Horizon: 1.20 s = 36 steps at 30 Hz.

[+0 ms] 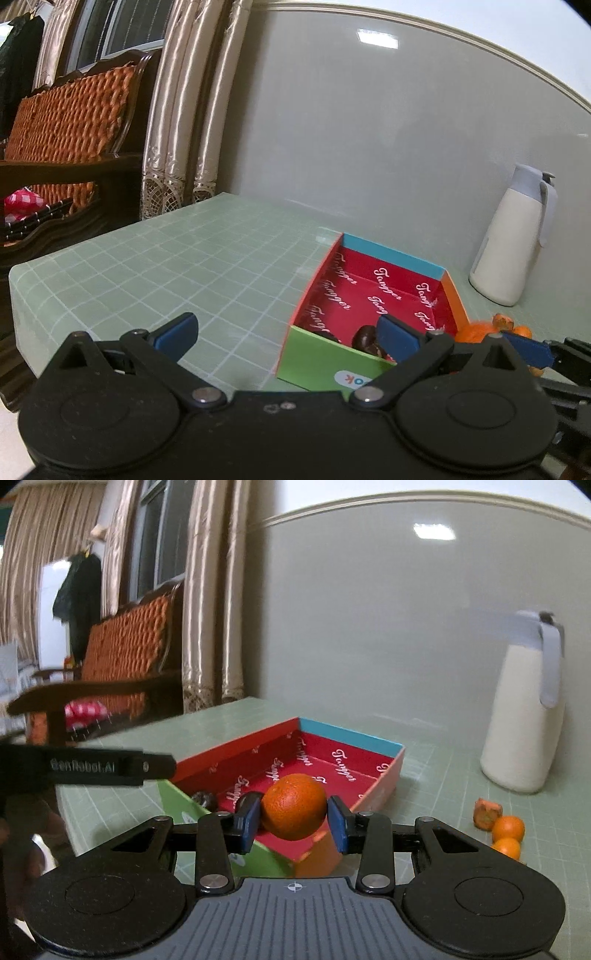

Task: Organize fruits
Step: 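Lower the orange into the box and open the right gripper, then grasp the small tangerine with the left gripper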

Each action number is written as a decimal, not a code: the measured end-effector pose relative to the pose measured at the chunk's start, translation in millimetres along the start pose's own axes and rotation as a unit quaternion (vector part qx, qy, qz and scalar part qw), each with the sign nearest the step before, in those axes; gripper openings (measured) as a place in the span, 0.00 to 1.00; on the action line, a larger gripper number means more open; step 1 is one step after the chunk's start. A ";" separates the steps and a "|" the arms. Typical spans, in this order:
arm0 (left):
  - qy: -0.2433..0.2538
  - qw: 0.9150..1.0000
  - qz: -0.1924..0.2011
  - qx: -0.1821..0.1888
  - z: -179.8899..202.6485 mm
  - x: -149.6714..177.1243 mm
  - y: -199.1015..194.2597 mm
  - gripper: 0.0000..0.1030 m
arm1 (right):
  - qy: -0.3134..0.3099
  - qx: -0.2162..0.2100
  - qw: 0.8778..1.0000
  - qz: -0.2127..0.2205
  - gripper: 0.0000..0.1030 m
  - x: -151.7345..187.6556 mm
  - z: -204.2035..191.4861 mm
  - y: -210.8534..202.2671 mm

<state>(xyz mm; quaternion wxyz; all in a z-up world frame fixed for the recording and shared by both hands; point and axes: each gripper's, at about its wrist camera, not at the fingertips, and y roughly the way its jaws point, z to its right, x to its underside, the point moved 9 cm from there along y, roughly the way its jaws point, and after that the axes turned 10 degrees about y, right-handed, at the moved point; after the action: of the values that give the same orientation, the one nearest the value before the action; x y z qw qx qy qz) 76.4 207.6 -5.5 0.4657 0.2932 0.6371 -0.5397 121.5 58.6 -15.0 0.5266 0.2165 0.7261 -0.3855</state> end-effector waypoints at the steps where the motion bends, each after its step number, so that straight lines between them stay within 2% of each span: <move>1: -0.003 1.000 0.000 0.001 -1.3 -0.2 0.1 0.94 | -0.003 0.001 1.000 0.008 0.43 -0.7 -1.1 -2.6; 5: -0.013 1.000 0.001 0.007 1.8 -1.3 0.7 0.94 | 0.001 0.019 1.000 0.025 0.66 -3.7 13.3 -8.5; 6: -0.013 1.000 0.003 0.009 3.8 -2.0 0.5 0.94 | 0.005 0.024 0.999 0.026 0.67 -3.7 18.7 -9.1; 13: 0.012 0.999 0.012 0.031 30.5 -3.2 -1.4 0.94 | 0.032 0.079 0.995 0.049 0.67 -12.1 67.8 -34.4; 18: 0.046 0.997 0.027 0.050 58.9 -3.9 -7.2 0.94 | 0.045 0.124 0.990 0.040 0.67 -5.3 107.1 -50.7; 22: 0.054 0.995 0.029 0.075 87.7 -2.2 -7.4 0.94 | 0.058 0.145 0.987 0.034 0.67 2.4 128.5 -65.4; 25: 0.078 0.992 0.032 0.092 115.8 0.3 -8.7 0.94 | 0.066 0.155 0.985 0.044 0.67 2.9 141.1 -79.4; 29: 0.112 0.987 0.040 0.112 149.0 3.7 -11.8 0.94 | 0.075 0.175 0.981 0.036 0.67 12.1 160.2 -87.9; 36: 0.146 0.977 0.050 0.147 205.0 9.5 -13.1 0.91 | 0.091 0.200 0.975 0.035 0.67 15.8 190.3 -105.4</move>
<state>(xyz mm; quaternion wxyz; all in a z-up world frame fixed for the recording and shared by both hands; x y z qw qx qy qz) 118.0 6.2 -5.3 0.3463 0.4657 0.5960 -0.5549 153.8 -157.0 -23.0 0.4174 0.3772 0.6715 -0.4824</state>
